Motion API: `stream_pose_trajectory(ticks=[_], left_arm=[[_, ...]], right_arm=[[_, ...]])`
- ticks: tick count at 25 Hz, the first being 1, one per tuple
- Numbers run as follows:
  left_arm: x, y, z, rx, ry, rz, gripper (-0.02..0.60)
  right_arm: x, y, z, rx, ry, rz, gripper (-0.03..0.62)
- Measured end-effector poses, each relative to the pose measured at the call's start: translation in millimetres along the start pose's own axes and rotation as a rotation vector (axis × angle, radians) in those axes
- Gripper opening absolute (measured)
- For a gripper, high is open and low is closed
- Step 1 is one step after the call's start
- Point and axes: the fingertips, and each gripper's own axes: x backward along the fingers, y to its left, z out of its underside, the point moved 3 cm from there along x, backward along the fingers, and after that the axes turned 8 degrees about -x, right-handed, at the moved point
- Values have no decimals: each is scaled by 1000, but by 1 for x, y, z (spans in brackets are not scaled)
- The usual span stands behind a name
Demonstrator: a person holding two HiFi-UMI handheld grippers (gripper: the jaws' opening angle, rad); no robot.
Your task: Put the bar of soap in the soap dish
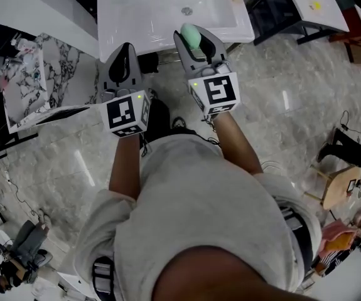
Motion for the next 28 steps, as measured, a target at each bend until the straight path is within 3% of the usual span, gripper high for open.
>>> stream_pose_trajectory(ticks=[10, 28], left_arm=[[-68, 58, 21, 16, 24, -1, 17], [-174, 146, 70, 49, 113, 62, 17]], right_arm=[[-92, -2, 15, 5, 43, -33, 112], [-230, -4, 49, 3, 180, -48, 112]])
